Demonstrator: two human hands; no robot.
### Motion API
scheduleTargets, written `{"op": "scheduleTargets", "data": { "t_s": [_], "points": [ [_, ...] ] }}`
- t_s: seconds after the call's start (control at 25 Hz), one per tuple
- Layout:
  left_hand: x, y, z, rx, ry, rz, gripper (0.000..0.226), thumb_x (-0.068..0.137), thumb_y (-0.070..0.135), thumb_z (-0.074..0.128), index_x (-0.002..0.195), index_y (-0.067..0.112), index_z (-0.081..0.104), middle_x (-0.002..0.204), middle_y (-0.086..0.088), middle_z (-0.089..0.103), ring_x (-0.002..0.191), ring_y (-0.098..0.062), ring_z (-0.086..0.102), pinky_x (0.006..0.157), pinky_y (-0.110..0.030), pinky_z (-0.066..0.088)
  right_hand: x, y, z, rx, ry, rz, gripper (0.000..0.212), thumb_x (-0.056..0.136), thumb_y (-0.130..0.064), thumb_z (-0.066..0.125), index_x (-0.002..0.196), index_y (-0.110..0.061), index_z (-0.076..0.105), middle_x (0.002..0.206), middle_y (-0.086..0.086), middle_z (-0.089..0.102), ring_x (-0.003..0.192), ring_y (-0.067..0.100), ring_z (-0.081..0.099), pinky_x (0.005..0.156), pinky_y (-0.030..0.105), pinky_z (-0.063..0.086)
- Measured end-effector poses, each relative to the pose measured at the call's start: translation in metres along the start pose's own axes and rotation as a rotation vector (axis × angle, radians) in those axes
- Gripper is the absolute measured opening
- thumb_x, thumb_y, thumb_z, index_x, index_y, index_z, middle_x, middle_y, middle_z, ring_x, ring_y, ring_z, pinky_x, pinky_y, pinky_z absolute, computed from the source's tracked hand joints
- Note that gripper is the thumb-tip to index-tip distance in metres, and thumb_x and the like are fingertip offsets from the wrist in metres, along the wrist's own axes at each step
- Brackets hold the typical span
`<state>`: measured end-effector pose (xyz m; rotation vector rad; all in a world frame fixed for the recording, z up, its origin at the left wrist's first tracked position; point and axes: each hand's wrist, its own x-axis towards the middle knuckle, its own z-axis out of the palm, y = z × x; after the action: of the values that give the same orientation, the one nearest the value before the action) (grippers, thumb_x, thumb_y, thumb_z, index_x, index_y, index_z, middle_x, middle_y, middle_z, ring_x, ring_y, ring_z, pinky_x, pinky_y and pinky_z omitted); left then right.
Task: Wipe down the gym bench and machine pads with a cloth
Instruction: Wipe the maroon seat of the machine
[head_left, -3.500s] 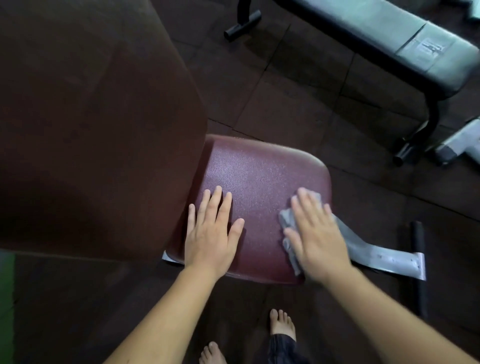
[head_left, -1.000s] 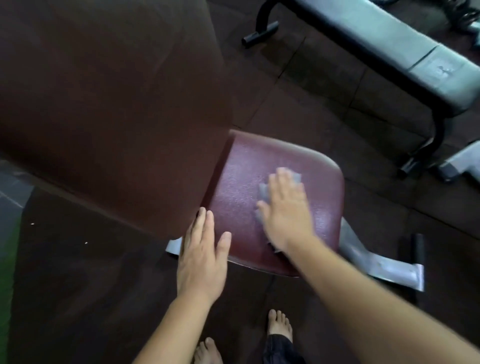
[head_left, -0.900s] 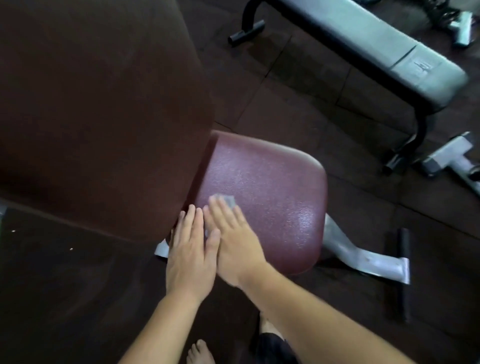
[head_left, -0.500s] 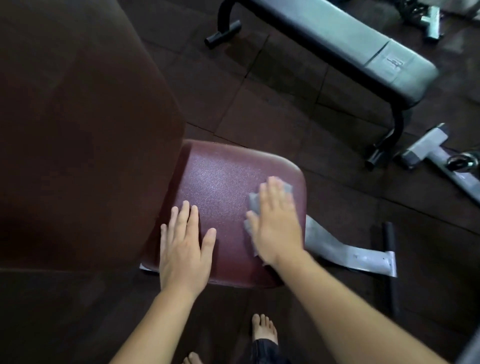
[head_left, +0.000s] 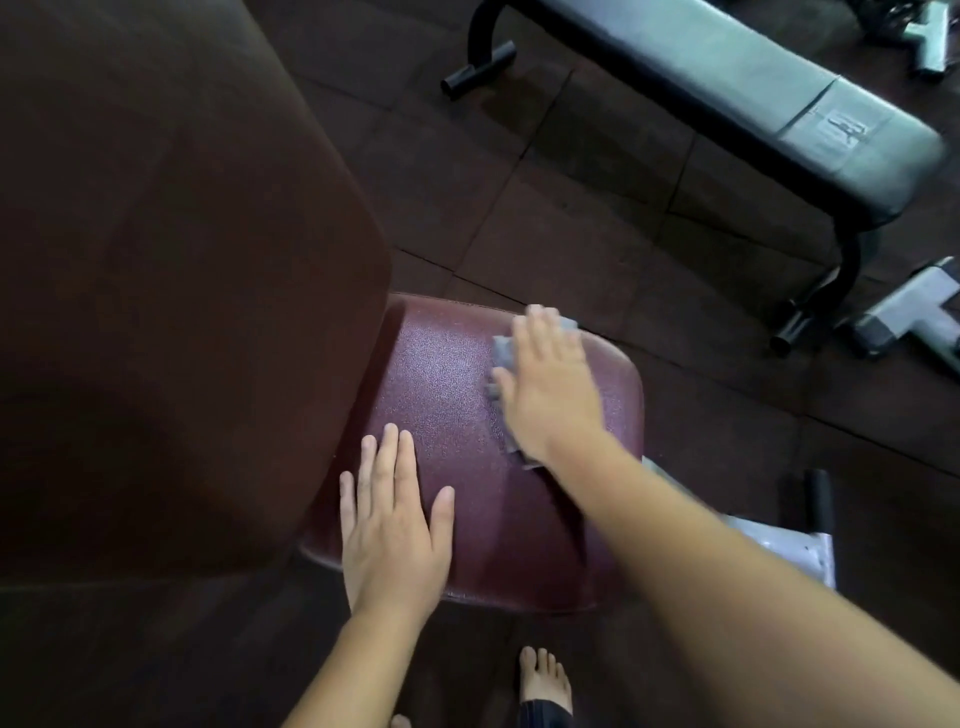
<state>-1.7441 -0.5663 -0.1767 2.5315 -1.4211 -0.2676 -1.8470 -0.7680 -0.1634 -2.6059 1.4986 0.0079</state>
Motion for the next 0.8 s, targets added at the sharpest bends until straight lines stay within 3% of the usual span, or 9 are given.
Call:
{"op": "scheduleTargets", "data": {
  "t_s": [0.12,0.2,0.28,0.4,0.48,0.64,0.72,0.8],
  "points": [
    [-0.001,0.001,0.001,0.019,0.000,-0.027,0.076,0.100,0.052,0.030,0.165,0.014,0.017,0.173,0.003,0.014,0.160,-0.015,0.003,0.129,-0.047,0.012,0.002,-0.082,0.003,-0.019,-0.076,-0.309,0.070,0.106,-0.044,0.031,0.162,-0.005,0.017,0.172,0.016,0.010,0.160,0.029,0.003,0.129,0.047,0.002],
    [-0.001,0.000,0.000,0.010,-0.001,-0.025,0.076,0.100,0.052,0.030,0.164,0.013,0.019,0.173,0.003,0.014,0.160,-0.015,0.003,0.129,-0.047,0.013,0.003,-0.072,0.000,-0.024,-0.097,-0.399,0.069,0.107,-0.045,0.028,0.163,-0.008,0.016,0.172,0.013,0.009,0.160,0.026,0.002,0.130,0.044,0.003],
    [0.000,-0.001,-0.001,0.007,-0.015,-0.012,0.075,0.101,0.053,0.030,0.164,0.014,0.020,0.173,0.002,0.012,0.160,-0.015,0.001,0.129,-0.046,0.010,0.002,-0.026,-0.003,-0.017,-0.067,-0.313,0.069,0.105,-0.046,0.022,0.162,-0.007,0.021,0.171,0.014,0.014,0.159,0.028,0.008,0.129,0.044,0.007],
    [0.000,0.002,-0.001,0.010,-0.020,-0.016,0.075,0.101,0.054,0.031,0.164,0.013,0.022,0.173,0.002,0.012,0.160,-0.016,0.001,0.129,-0.047,0.010,-0.004,0.042,-0.010,0.014,-0.044,-0.034,0.075,0.102,-0.049,0.018,0.160,-0.002,0.028,0.169,0.018,0.020,0.158,0.033,0.014,0.128,0.047,0.013],
    [0.000,0.001,-0.002,-0.006,-0.019,-0.018,0.076,0.101,0.054,0.031,0.164,0.012,0.022,0.173,0.002,0.012,0.160,-0.017,0.001,0.129,-0.047,0.011,0.003,0.010,-0.008,0.003,-0.030,0.053,0.074,0.103,-0.049,0.022,0.160,-0.001,0.027,0.169,0.020,0.020,0.158,0.034,0.014,0.129,0.048,0.012],
    [0.000,-0.004,-0.006,-0.062,0.009,-0.030,0.087,0.097,0.059,0.037,0.165,0.010,0.013,0.173,-0.002,0.011,0.160,-0.017,0.002,0.129,-0.045,0.014,0.001,-0.093,0.003,0.030,-0.086,-0.245,0.069,0.107,-0.044,0.023,0.163,-0.004,0.014,0.172,0.015,0.006,0.160,0.029,-0.001,0.129,0.047,0.003],
    [-0.001,-0.003,-0.009,-0.082,0.013,-0.078,0.094,0.093,0.063,0.039,0.165,0.009,0.010,0.173,-0.005,0.011,0.160,-0.019,0.004,0.129,-0.043,0.014,0.009,-0.071,-0.004,0.010,-0.119,-0.335,0.067,0.107,-0.044,0.019,0.164,-0.008,0.012,0.173,0.012,0.004,0.160,0.025,-0.001,0.130,0.045,0.003],
    [-0.007,-0.008,-0.011,-0.088,0.005,-0.106,0.097,0.092,0.066,0.040,0.165,0.010,0.008,0.173,-0.005,0.010,0.160,-0.019,0.003,0.129,-0.040,0.011,0.019,-0.033,-0.007,-0.014,-0.090,-0.235,0.068,0.107,-0.045,0.018,0.163,-0.008,0.016,0.172,0.013,0.010,0.159,0.027,0.005,0.129,0.044,0.006]
  ]
}}
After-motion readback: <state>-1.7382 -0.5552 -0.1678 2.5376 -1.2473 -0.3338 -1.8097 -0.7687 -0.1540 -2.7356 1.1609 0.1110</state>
